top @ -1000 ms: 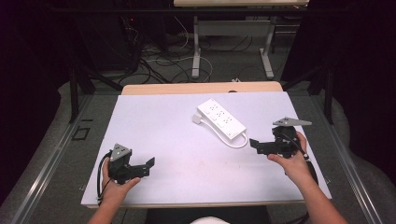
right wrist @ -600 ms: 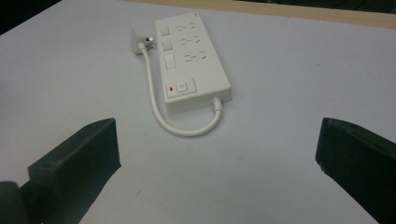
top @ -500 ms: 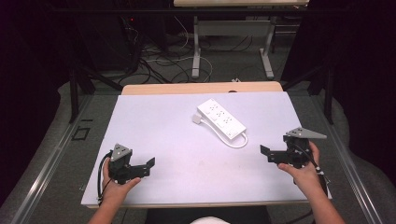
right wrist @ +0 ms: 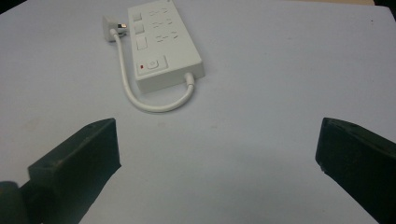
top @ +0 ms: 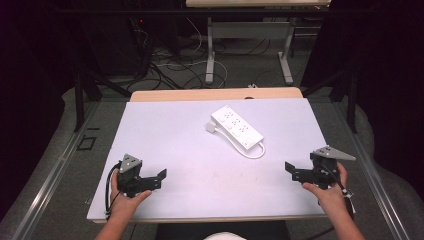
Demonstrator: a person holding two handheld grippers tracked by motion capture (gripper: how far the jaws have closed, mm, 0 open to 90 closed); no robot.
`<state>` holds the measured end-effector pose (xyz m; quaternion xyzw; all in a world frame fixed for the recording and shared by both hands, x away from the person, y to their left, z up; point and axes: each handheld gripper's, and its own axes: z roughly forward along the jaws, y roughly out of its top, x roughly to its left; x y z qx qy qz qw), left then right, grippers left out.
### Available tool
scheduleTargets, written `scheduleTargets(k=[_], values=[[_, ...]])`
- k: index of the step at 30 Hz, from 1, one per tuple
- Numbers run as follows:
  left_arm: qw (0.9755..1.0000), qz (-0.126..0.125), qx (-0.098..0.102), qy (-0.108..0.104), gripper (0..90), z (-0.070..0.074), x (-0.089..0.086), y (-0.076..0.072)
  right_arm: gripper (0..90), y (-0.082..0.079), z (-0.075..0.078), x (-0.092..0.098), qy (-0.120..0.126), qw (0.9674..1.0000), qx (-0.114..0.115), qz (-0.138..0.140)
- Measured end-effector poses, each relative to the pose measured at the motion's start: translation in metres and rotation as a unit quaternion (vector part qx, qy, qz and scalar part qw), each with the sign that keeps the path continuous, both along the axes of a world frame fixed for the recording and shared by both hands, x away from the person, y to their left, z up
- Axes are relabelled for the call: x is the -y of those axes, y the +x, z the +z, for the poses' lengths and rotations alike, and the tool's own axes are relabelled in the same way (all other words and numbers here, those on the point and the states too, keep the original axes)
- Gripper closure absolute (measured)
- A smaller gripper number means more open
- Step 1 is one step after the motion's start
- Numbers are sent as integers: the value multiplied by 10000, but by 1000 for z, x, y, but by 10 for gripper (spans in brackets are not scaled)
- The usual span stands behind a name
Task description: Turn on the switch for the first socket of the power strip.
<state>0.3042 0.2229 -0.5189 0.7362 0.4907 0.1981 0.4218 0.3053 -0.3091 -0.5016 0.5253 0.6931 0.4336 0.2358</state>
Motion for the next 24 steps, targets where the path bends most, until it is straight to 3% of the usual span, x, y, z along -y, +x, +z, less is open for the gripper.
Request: scheduleTargets(k=[12,19,20,21,24], values=[[10000,-10,15,12,24,0,-1,0,0,1,-17,14,-32,9993,134,-344],[10000,-2,26,-14,24,0,0,0,0,2,-23,22,12,9991,-21,-432],[10000,-3,25,-14,24,0,0,0,0,4,-26,22,59,9988,63,-484],[10000,-7,26,-9,24,0,0,0,0,3,-26,22,128,9987,-54,-497],[10000,-13,26,-18,24,0,0,0,0,5,-29,26,95,9984,-90,-547]])
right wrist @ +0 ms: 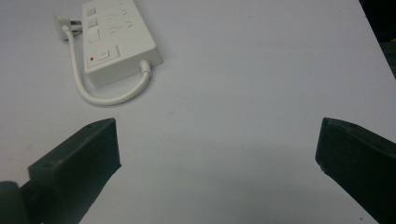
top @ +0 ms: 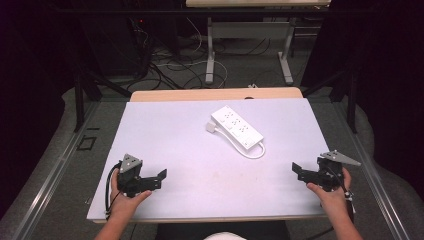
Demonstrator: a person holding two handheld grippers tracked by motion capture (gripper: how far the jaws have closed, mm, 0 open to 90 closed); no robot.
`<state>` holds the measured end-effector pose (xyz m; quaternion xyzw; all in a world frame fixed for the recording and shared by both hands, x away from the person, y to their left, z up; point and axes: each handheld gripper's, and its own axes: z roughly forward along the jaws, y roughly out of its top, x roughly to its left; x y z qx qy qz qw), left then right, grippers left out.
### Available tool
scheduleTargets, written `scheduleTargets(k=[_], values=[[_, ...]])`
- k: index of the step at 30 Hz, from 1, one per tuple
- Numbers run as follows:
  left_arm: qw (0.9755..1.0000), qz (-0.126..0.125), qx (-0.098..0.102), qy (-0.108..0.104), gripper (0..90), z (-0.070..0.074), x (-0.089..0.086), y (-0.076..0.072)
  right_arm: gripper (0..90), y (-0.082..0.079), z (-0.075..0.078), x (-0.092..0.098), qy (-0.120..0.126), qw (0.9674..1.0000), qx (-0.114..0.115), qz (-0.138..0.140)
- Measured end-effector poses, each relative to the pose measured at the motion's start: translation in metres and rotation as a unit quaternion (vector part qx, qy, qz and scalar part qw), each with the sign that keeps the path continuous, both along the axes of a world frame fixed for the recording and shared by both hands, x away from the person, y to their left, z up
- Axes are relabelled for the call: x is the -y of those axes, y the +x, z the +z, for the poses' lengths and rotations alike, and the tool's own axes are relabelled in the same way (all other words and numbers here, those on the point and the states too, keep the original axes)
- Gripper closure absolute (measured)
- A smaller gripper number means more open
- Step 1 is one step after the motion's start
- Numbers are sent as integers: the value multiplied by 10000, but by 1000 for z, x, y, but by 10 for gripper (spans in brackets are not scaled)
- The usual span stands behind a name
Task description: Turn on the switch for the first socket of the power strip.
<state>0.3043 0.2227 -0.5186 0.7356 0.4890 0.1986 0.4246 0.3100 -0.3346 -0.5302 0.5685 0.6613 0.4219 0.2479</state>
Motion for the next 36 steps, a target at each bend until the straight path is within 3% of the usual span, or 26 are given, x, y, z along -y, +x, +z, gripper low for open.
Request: scheduleTargets(k=[22,29,34,36], values=[[10000,-29,-3,35,24,1,-2,0,0,6,-15,-3,-10,9995,-300,-117],[10000,-29,3,29,24,1,-1,0,0,6,-16,-4,18,9997,-198,-155],[10000,-36,-16,18,24,1,-1,0,0,5,-15,-4,-26,9995,-299,-105],[10000,-33,-8,20,24,1,-1,1,0,6,-15,-4,15,9996,-237,-120]])
